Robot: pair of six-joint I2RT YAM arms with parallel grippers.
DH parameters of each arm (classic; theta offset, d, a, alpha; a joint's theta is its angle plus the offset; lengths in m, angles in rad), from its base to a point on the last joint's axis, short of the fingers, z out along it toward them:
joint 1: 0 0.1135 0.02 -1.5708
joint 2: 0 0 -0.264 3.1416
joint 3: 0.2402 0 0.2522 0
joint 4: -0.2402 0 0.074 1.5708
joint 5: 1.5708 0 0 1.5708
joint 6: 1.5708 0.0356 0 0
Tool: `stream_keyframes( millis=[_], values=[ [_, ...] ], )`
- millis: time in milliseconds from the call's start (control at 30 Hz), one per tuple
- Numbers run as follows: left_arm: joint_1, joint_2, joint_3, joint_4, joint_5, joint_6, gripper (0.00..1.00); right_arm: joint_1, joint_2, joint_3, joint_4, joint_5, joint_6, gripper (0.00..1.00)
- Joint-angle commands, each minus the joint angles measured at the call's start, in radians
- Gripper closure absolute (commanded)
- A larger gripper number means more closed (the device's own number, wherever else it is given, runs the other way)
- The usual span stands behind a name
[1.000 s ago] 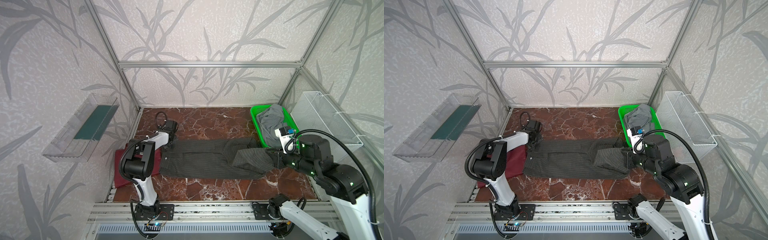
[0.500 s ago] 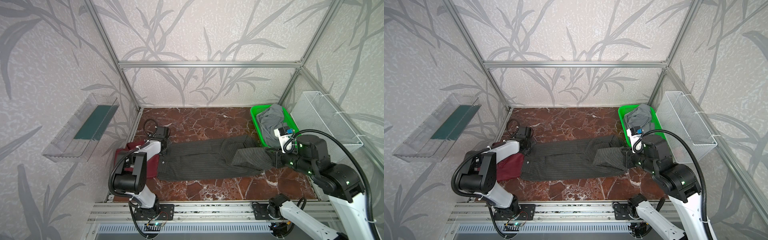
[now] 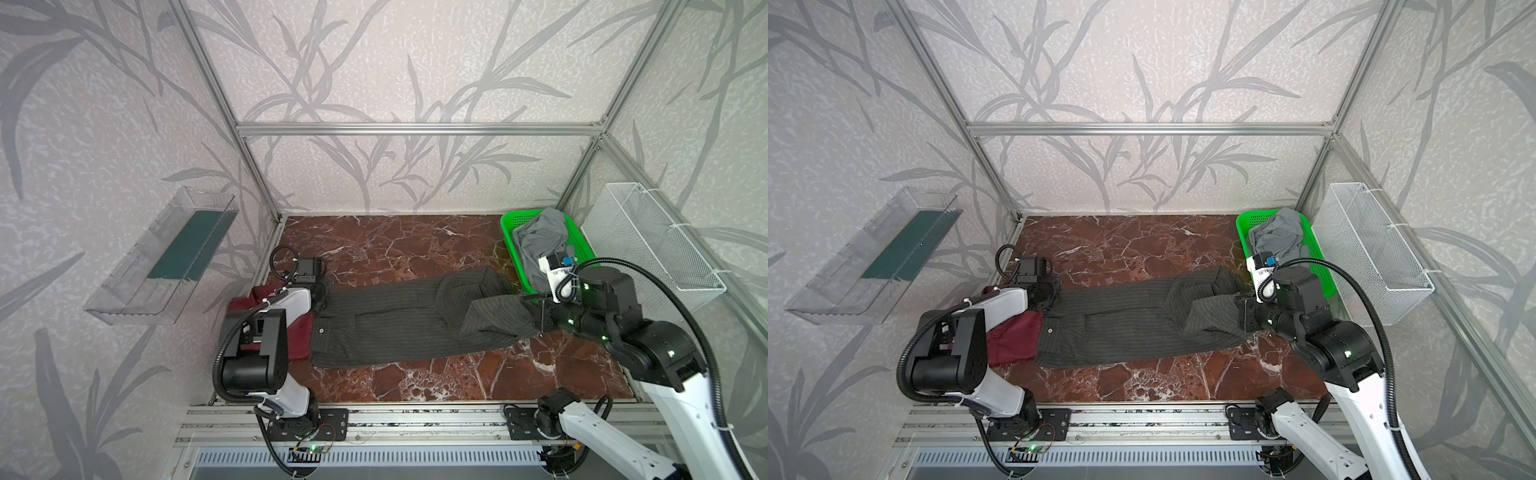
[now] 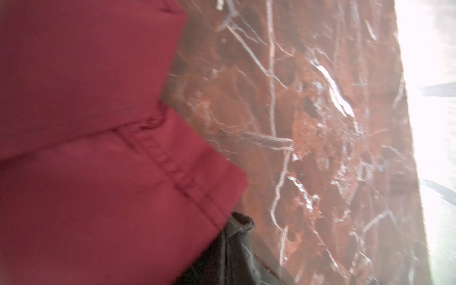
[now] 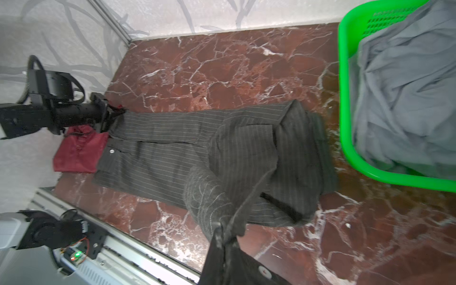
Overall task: Fold and stack the long sleeve shirts
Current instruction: 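Drag the held sleeve toward the shirt's middle with the right gripper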
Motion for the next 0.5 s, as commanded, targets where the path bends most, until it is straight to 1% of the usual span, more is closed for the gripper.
stream_keyframes(
  millis=[0, 67, 133, 200, 333, 467],
  values=[
    [0.002, 0.026, -0.012, 0.08, 0.068, -0.013, 1.0, 0.002, 0.034, -0.071, 0.125, -0.115, 0.077, 1.0],
    [0.002, 0.018, -0.004, 0.066, 0.056, 0.004, 1.0, 0.002, 0.048, -0.108, 0.11, -0.099, 0.084, 1.0],
    [0.002, 0.001, 0.009, 0.04, 0.033, 0.03, 1.0, 0.003, 0.031, -0.129, 0.09, -0.018, 0.09, 1.0],
    [0.004, -0.015, 0.022, 0.004, 0.01, 0.055, 1.0, 0.003, 0.002, -0.161, 0.111, 0.014, 0.095, 1.0],
    [0.002, -0.035, 0.019, -0.033, -0.009, 0.062, 1.0, 0.003, 0.022, -0.183, 0.128, -0.007, 0.099, 1.0],
    [0.003, -0.049, 0.0, -0.043, -0.017, 0.038, 1.0, 0.003, 0.01, -0.227, 0.232, -0.042, 0.133, 1.0]
  ],
)
